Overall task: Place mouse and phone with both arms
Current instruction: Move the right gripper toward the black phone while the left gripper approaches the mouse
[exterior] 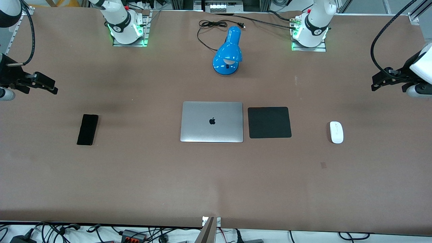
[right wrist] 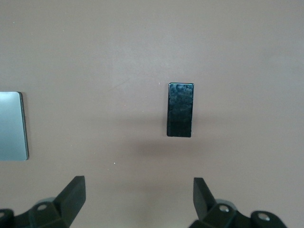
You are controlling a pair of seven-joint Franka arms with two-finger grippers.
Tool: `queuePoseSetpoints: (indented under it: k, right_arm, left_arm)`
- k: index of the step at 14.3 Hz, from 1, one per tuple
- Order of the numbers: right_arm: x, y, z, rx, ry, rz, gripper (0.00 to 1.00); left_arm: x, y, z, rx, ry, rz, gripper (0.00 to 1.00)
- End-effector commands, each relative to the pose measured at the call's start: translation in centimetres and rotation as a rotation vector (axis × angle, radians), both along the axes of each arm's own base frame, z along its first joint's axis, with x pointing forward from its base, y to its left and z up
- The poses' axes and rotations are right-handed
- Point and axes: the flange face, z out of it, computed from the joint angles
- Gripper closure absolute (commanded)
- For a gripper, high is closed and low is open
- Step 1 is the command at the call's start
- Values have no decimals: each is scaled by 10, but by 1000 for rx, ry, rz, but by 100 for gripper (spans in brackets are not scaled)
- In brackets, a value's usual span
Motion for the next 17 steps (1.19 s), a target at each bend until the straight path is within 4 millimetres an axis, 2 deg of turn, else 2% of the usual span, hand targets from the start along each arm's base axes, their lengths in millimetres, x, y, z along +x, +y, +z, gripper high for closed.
queuePoseSetpoints:
  k: [1, 5, 8, 9, 11, 13, 14, 15, 17]
  right_arm:
    - [-10, 3, 12, -2, 11, 11, 0]
    - [-5, 1, 8, -1, 11, 4, 0]
    - [3, -1, -9, 15, 36, -13, 0]
    - [6, -2, -12, 15, 30, -13, 0]
    - [17, -1, -32, 14, 36, -2, 0]
    - [34, 2, -75, 5, 94, 3, 0]
    - [37, -1, -88, 9, 116, 4, 0]
    - [42, -4, -112, 1, 155, 1, 0]
    - [53, -12, -150, -1, 161, -26, 0]
  left_arm:
    - [0, 3, 7, 13, -7, -12, 0]
    - [0, 3, 5, 13, -3, -14, 0]
    - [-6, 6, -6, 10, 80, 0, 0]
    - [-6, 6, -25, 10, 162, 8, 0]
    - [-3, 6, -73, 20, 346, 12, 0]
    - [4, 12, -108, 24, 425, 26, 0]
    - [11, 27, -128, 19, 425, 50, 0]
    - [17, 45, -148, 13, 400, 73, 0]
    - [23, 63, -192, 11, 306, 82, 0]
